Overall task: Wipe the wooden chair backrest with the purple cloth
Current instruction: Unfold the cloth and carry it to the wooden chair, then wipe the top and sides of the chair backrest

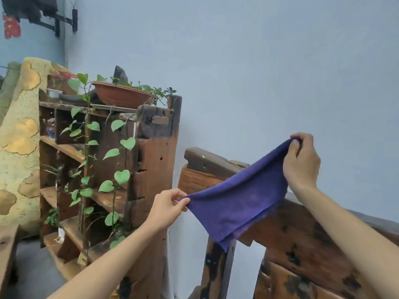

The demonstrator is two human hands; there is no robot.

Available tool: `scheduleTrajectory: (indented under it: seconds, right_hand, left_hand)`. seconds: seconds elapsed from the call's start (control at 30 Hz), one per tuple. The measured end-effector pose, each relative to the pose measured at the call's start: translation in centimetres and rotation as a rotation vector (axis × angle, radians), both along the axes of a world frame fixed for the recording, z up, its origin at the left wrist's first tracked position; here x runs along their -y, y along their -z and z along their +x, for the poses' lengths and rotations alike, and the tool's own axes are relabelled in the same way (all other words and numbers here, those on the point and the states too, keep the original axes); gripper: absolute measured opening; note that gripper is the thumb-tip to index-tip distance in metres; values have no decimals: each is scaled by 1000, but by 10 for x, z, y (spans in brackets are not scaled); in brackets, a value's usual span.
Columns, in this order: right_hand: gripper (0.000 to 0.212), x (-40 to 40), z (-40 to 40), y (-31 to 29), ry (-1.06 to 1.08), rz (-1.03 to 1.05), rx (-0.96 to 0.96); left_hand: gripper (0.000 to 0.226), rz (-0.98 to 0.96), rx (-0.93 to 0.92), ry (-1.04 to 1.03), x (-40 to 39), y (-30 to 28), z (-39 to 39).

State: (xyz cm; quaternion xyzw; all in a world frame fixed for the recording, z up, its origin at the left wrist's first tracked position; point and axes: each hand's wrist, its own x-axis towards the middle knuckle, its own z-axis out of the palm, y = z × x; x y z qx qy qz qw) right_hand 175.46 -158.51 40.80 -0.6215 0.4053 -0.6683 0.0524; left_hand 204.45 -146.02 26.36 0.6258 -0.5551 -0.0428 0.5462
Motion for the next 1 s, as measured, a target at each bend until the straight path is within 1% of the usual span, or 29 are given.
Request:
scheduleTrajectory:
  seconds: [0.13,0.23,0.33,0.5,0.6,0.67,0.7,0.73,0.77,0.8,0.83,0.9,0.97,1.0]
  right_hand:
    - [25,46,48,-43,58,-115,-9]
    - [27,94,94,-72,67,-134,45]
    - [29,138,139,-95,69,-161,61]
    - [30,196,224,-112,64,-201,23]
    - [30,227,278,-97,51,-111,-108]
    - [38,244,305,-70,11,47,-239]
    - [44,250,315,-52,-42,144,-315]
    - [50,254,323,-33,-108,249,-409]
    - [53,257,327,-16,-171,350,-528]
    - [56,257,330,-3,-220,442,-653]
    - [63,257,331,4,-244,519,-755]
    - [77,249,328,6,-205,577,-847]
    - [79,239,330,8,-95,509,-890]
    - [78,234,333,12,-44,476,-926]
  left_hand:
    - [11,-44,-99,76,54,-5,30]
    - [12,-29,-127,106,104,-20,66]
    - [10,-59,-180,121,143,-27,98]
    - [10,-115,-320,152,186,-10,140]
    - [11,-56,-366,125,206,12,163]
    - [14,92,-359,160,217,30,179]
    - [16,209,-307,219,221,39,186]
    - [17,330,-198,270,225,47,194]
    - [18,413,-66,280,229,53,202]
    - [19,445,28,257,233,56,211]
    - [21,425,47,219,238,57,221]
    - [23,327,-47,157,252,48,234]
    - [26,239,-137,141,274,27,241]
    - [26,211,-171,168,287,16,242]
